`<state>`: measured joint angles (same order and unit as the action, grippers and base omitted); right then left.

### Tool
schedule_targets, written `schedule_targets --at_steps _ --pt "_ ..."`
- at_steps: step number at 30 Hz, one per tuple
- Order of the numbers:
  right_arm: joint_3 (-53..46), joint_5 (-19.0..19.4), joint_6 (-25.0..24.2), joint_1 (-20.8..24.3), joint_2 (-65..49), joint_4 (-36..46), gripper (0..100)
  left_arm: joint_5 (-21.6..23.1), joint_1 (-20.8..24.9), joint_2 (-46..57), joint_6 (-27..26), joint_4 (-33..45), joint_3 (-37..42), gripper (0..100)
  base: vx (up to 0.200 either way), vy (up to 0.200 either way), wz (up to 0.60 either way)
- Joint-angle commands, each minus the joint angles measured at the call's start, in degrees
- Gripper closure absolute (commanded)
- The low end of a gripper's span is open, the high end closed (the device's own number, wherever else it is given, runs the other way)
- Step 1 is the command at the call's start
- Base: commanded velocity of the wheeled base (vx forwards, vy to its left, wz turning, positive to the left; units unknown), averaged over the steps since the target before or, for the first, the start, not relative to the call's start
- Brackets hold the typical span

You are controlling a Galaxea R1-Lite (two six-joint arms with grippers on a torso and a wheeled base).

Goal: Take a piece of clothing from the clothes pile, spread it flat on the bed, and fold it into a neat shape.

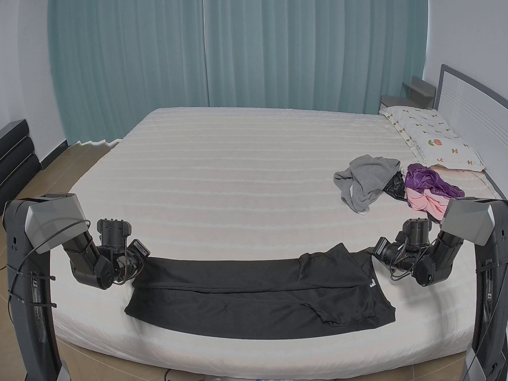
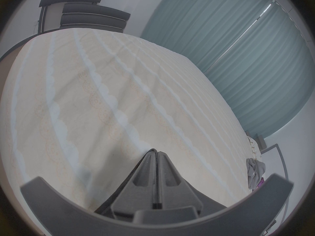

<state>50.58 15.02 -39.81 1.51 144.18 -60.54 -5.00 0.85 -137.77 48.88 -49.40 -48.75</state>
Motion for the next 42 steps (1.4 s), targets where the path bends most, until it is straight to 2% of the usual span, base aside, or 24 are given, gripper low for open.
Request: schedule_targets --at_steps 1,3,4,5,6,16,19,20,25,27,30,31,34,37,42 --pt "0.0 0.0 0.0 -0.1 0.0 0.1 100 0.1 0.0 0.2 0.2 0.0 0.1 100 0.0 0.0 0.0" --pt "-0.1 0.0 0.0 -0.2 0.1 0.0 100 0.2 0.0 0.2 0.2 0.1 0.1 100 0.0 0.0 0.0" --pt "-0.2 0.0 0.0 -0.3 0.1 0.0 0 0.2 0.0 0.2 0.2 0.0 0.2 100 0.0 0.0 0.0" --pt "-0.3 0.0 0.0 -0.3 0.1 -0.2 0 0.2 0.0 0.2 0.2 0.1 0.2 100 0.0 0.0 0.0" --pt "-0.6 0.0 0.0 -0.2 0.1 -0.5 0 0.3 0.0 0.2 0.2 0.0 0.2 0 0.0 0.0 0.0" --pt "-3.5 0.7 -1.5 0.0 -5.5 -2.0 0 1.0 -0.4 1.2 0.3 0.0 1.5 0 0.0 0.0 0.0" --pt "-4.0 0.9 -3.0 1.2 -8.3 -2.0 0 2.5 -0.4 2.2 0.3 0.0 2.7 0 0.0 0.0 0.0" --pt "-4.5 0.8 -3.1 3.0 -9.8 -2.0 0 4.1 -0.4 3.8 0.8 0.0 4.1 0 0.0 0.0 0.0" --pt "-7.3 0.7 -2.7 6.8 -11.6 -2.1 0 7.5 -0.9 5.9 4.6 0.0 5.2 0 0.0 0.0 0.0" --pt "-9.3 1.2 -2.8 8.7 -13.4 -2.2 0 9.2 -2.0 6.4 5.5 0.1 5.4 0 0.0 0.0 0.0" --pt "-10.8 3.8 -2.7 9.2 -13.8 -2.3 0 9.4 -2.1 6.5 5.5 0.1 5.4 0 0.0 0.0 0.0" --pt "-12.0 6.1 -2.0 9.0 -13.7 -2.3 0 9.2 -2.0 6.2 5.3 0.0 5.5 0 0.0 0.0 0.0" --pt "-13.1 8.5 1.8 8.5 -12.8 -1.8 0 9.1 -1.7 5.9 5.2 0.0 5.5 0 0.0 0.0 0.0" --pt "-13.3 9.3 4.1 8.2 -11.5 -1.7 0 9.0 -1.7 5.9 5.1 0.0 5.5 0 0.0 0.0 0.0" --pt "-12.8 9.3 5.1 8.0 -9.0 -1.5 0 8.7 -1.6 5.9 5.0 -0.1 5.5 0 0.0 0.0 0.0"
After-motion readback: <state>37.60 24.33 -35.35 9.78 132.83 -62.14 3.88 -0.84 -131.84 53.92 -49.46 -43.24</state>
